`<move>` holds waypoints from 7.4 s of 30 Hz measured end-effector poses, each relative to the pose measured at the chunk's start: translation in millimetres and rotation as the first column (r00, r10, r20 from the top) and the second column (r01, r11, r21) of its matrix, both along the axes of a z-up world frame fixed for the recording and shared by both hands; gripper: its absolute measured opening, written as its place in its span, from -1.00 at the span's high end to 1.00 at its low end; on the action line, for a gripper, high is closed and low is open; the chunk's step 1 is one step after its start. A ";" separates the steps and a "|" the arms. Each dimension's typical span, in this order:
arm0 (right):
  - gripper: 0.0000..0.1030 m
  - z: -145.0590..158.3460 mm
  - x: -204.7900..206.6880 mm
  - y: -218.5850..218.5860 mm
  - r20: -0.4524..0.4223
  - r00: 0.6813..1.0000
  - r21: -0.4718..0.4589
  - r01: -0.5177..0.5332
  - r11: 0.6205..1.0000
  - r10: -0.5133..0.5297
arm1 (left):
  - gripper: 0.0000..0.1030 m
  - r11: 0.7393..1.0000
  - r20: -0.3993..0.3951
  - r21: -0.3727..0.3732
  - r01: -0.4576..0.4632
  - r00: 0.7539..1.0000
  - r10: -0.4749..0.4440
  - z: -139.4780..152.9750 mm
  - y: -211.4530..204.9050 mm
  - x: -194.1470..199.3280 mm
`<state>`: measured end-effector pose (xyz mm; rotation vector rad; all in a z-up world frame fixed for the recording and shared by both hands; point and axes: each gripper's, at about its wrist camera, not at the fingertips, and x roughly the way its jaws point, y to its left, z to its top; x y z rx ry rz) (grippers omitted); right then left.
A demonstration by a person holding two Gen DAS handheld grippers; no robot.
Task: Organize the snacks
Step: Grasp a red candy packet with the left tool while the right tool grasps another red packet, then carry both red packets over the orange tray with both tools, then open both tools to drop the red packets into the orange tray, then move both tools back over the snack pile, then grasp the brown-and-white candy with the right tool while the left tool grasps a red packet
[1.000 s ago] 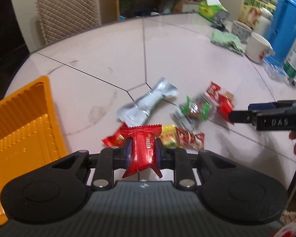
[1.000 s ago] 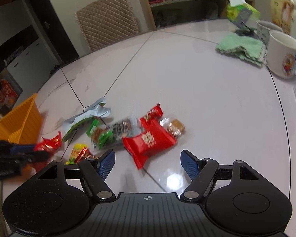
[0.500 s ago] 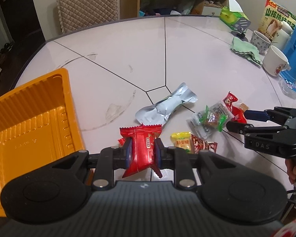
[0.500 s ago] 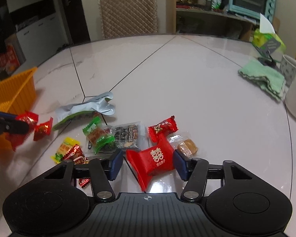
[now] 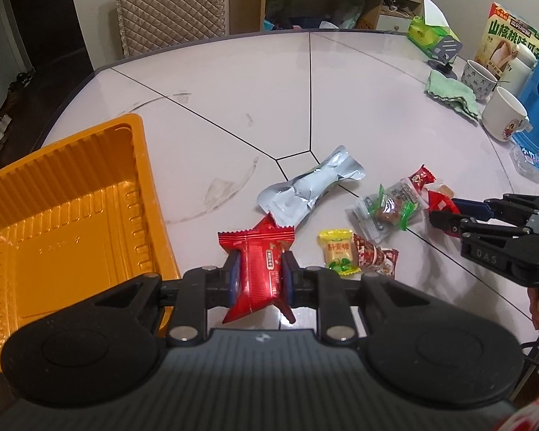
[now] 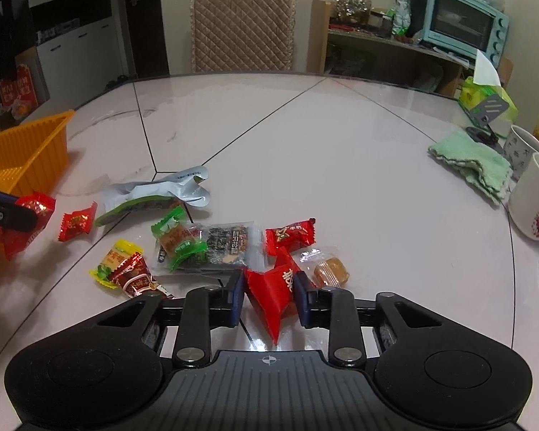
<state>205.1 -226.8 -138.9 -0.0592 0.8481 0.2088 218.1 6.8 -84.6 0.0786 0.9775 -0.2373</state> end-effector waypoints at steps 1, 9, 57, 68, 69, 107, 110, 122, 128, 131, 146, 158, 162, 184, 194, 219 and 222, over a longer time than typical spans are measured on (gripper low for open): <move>0.46 1.5 -1.6 -1.4 0.000 1.000 0.006 0.007 1.000 -0.007 | 0.59 1.000 0.003 -0.001 -0.001 1.000 0.001 1.0 0.4 -1.8; 0.48 27.2 -22.8 -10.7 0.017 0.999 0.115 0.046 0.992 -0.049 | 0.59 1.000 0.015 -0.004 -0.012 1.000 0.012 10.6 4.4 -17.0; 0.48 67.2 8.2 257.7 0.069 0.871 0.285 -0.484 0.827 0.486 | 0.59 0.914 0.077 -0.031 -0.404 0.911 0.405 53.0 195.0 -49.5; 0.48 39.2 29.2 285.4 0.033 0.877 0.244 -0.473 0.847 0.480 | 0.59 0.910 0.036 -0.016 -0.413 0.910 0.414 33.1 207.1 -29.3; 0.48 37.7 31.6 286.5 0.031 0.878 0.248 -0.470 0.847 0.478 | 0.59 0.911 0.034 -0.016 -0.413 0.910 0.413 32.4 207.8 -28.4; -0.23 54.4 8.0 227.4 -0.002 0.922 0.321 -0.366 0.873 0.387 | 0.16 0.909 0.037 -0.020 -0.415 0.909 0.416 46.6 188.7 -64.2; -0.24 58.6 -1.8 212.7 0.002 0.929 0.330 -0.349 0.877 0.370 | 0.11 0.914 0.041 -0.022 -0.406 0.913 0.406 51.3 179.5 -74.4; -0.25 63.0 -52.2 143.9 -0.025 0.961 0.323 -0.254 0.911 0.277 | 0.08 0.949 0.033 -0.049 -0.311 0.949 0.313 51.6 127.5 -110.5; -0.25 56.7 -77.0 107.4 -0.050 0.979 0.297 -0.175 0.939 0.198 | 0.08 0.969 0.028 -0.067 -0.239 0.970 0.242 43.4 98.0 -118.3; -0.25 54.5 -86.1 89.6 -0.061 0.987 0.286 -0.127 0.950 0.150 | 0.08 0.978 0.031 -0.070 -0.197 0.979 0.200 41.0 82.5 -118.0; -0.25 42.9 -94.7 35.7 -0.060 0.998 0.229 0.010 0.973 0.004 | 0.09 0.996 0.074 -0.092 0.014 0.997 -0.007 32.1 18.5 -96.2; -0.24 29.9 -57.7 33.7 -0.019 0.999 0.191 -0.045 0.981 0.049 | 0.10 0.991 0.081 -0.075 0.113 0.991 -0.107 19.8 -0.6 -50.0; -0.05 22.6 -40.1 40.2 -0.014 0.996 0.175 -0.082 0.981 0.085 | 0.10 0.989 0.060 -0.064 0.132 0.990 -0.129 11.1 -3.4 -35.9; 0.29 -20.1 5.4 75.4 -0.058 0.975 0.019 -0.214 0.977 0.215 | 0.10 0.973 -0.006 -0.029 0.230 0.973 -0.230 -12.3 -4.4 8.3; 0.57 -20.6 2.4 83.0 -0.043 0.975 -0.022 -0.218 0.976 0.217 | 0.10 0.963 -0.014 0.009 0.270 0.963 -0.270 -15.3 -6.8 17.6; 0.63 10.8 -5.8 22.2 -0.059 0.997 0.208 0.062 0.976 -0.051 | 0.34 0.943 -0.098 0.109 0.316 0.947 -0.306 -47.6 -16.9 57.8; 0.63 11.3 -7.5 15.6 -0.066 0.995 0.222 0.084 0.971 -0.071 | 0.40 0.943 -0.093 0.106 0.314 0.948 -0.305 -46.2 -17.6 56.5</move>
